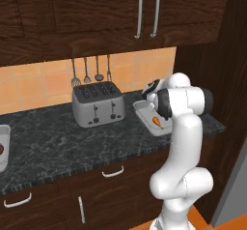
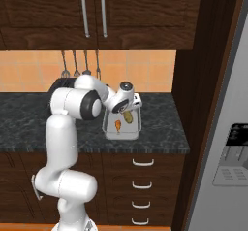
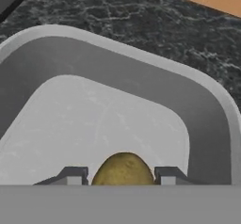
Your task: Place one potato and one chicken drumstick in each tupperware on the nearby counter, to pack two identical lunches.
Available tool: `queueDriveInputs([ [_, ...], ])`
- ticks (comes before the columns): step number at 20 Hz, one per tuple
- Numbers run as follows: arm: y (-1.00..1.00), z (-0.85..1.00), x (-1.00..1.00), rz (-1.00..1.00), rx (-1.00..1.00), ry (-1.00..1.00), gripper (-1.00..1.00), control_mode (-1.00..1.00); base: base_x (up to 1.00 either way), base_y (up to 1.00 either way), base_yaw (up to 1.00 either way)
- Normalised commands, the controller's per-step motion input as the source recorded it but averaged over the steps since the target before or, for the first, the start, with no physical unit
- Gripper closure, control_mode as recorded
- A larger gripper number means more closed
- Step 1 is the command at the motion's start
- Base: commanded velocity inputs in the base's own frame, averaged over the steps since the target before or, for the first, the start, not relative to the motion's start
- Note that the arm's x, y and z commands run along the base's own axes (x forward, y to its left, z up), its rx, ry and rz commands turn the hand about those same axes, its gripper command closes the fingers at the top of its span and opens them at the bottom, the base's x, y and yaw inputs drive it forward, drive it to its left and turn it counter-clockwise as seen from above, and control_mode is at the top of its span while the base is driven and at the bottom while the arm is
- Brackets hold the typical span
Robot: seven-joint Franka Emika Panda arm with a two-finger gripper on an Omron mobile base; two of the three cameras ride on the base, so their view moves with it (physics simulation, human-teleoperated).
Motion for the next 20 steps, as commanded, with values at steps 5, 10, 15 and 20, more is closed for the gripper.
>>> queueDriveInputs([
  [5,-0.11,0.11,0.05,0.02,0.04,0.01,-1.00,-1.00,0.00,0.00,0.00],
  [10,0.00,0.94,-0.12,0.00,0.11,0.00,-1.00,-1.00,0.00,0.00,0.00],
  [15,0.13,0.97,-0.80,0.00,0.03,0.16,-1.00,-1.00,0.00,0.00,0.00],
  [20,0.11,0.65,-1.00,-0.04,-0.01,0.20,-1.00,-1.00,0.00,0.00,0.00],
])
